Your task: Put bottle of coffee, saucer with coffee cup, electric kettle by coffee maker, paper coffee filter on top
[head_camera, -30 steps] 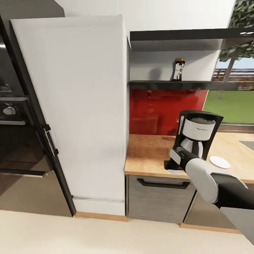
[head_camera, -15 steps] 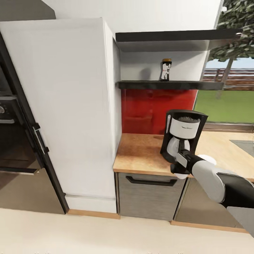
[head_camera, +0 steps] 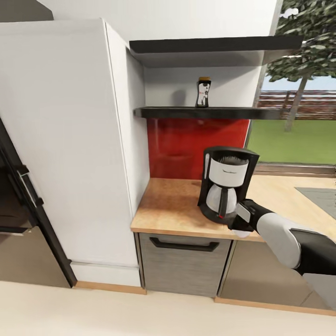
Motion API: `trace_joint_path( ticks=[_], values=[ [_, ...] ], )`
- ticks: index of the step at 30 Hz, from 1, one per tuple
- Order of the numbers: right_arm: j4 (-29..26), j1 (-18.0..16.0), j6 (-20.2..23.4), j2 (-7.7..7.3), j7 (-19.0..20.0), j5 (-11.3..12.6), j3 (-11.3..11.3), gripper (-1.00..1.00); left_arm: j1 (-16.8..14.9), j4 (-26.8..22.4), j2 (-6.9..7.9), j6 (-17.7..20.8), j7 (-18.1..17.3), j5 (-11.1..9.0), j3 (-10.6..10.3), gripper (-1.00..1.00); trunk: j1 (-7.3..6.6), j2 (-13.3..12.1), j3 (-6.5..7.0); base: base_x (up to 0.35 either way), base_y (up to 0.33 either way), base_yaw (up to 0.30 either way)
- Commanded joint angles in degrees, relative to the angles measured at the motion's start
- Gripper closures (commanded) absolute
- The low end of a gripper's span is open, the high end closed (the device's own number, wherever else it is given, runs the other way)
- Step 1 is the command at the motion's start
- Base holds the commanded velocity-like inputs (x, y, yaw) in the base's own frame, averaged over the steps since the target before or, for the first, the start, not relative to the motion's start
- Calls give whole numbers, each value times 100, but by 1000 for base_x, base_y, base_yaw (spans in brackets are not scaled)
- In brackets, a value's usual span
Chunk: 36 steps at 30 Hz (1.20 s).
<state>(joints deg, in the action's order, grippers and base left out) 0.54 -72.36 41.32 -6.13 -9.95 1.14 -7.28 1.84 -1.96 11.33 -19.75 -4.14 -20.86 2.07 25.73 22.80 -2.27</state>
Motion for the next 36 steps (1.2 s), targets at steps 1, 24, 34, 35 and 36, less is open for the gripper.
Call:
trace_joint_path(
  ticks=[1, 24, 34, 35, 36],
  values=[
    [11, -7, -5, -16, -31, 28, -54, 100, 1, -6, -1, -5, -43, -43, 16, -100, 5, 11, -11, 152, -292, 0],
    [78, -6, -180, -324, 237, 19, -54, 100, 0, -6, -8, 25, -43, -47, 16, -100, 5, 11, -11, 66, -288, 0],
    [70, -6, -235, -266, 233, 18, -47, 100, -2, -6, -6, 126, -43, -56, 22, -100, 5, 11, -11, 259, -189, 0],
    [70, -6, -234, -259, 233, 18, -47, 100, -1, -6, -5, 127, -43, -57, 22, -100, 5, 11, -11, 268, -178, 0],
    [70, -6, -219, -249, 232, 18, -46, 100, 0, -6, -4, 126, -43, -57, 22, -100, 5, 11, -11, 269, -177, 0]
  ],
)
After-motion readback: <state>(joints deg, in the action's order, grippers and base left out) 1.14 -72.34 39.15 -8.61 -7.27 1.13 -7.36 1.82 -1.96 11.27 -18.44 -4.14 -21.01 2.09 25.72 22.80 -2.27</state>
